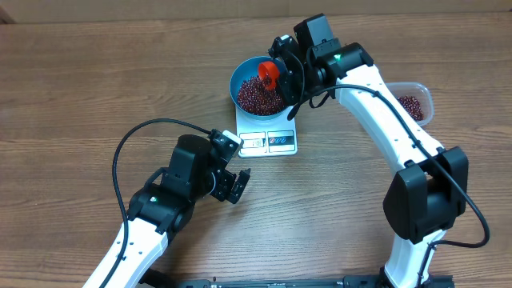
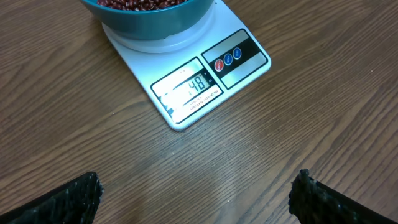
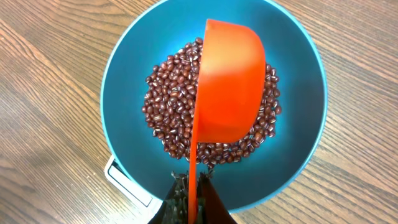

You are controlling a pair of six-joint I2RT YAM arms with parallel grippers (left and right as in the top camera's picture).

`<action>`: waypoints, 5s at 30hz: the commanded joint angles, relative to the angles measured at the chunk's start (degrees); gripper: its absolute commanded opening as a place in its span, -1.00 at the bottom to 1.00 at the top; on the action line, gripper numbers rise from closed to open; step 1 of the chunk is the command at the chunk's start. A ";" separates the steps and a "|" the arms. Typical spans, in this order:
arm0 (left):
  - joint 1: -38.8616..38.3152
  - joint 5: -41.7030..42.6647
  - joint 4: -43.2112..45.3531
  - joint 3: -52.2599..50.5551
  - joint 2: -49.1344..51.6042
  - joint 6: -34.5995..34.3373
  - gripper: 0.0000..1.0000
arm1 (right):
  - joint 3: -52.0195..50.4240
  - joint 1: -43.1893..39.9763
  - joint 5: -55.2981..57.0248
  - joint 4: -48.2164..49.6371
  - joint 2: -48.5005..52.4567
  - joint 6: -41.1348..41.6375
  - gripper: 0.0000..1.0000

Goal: Scoop item into bowl and weigh 150g on scale
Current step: 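Tilt the scoop with the right gripper to pour beans into the bowl, then hold the scoop over the bowl and shake small amounts of beans in, then carry the scoop with the right gripper back over the bean tub, then lower the red scoop into the tub and release it from the right gripper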

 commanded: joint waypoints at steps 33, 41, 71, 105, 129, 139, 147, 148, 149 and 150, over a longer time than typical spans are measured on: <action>0.20 -0.35 0.02 -0.20 0.28 -0.52 0.99 | 1.95 2.10 4.31 -0.50 -2.29 -1.29 -0.93; 0.20 -0.35 0.02 -0.20 0.28 -0.52 0.99 | 1.95 0.68 2.86 -1.77 -2.29 -1.29 -0.92; 0.20 -0.35 0.04 -0.20 0.28 -0.52 1.00 | 1.95 1.25 7.89 -1.77 -2.29 -1.73 -0.93; 0.20 -0.35 0.04 -0.20 0.28 -0.52 0.99 | 1.95 -11.43 -31.56 -3.32 -4.07 -1.97 -0.93; 0.20 -0.35 0.04 -0.20 0.28 -0.52 0.99 | 1.27 -39.82 -23.17 -26.25 -15.58 -7.08 -0.93; 0.20 -0.35 0.04 -0.20 0.28 -0.52 0.99 | -5.16 -37.57 4.98 -21.59 -15.41 10.14 -0.93; 0.20 -0.35 0.04 -0.20 0.28 -0.52 0.99 | -9.40 -31.80 20.17 -16.96 -15.37 17.59 -0.93; 0.20 -0.35 0.04 -0.20 0.28 -0.52 0.99 | -9.40 -30.95 21.55 -16.74 -15.37 17.90 -0.93; 0.20 -0.35 0.02 -0.20 0.28 -0.52 0.99 | -9.40 -30.18 22.82 -16.59 -15.37 18.14 -0.93; 0.20 -0.35 0.04 -0.20 0.28 -0.52 0.99 | -9.40 -29.42 24.17 -16.48 -15.37 18.27 -0.93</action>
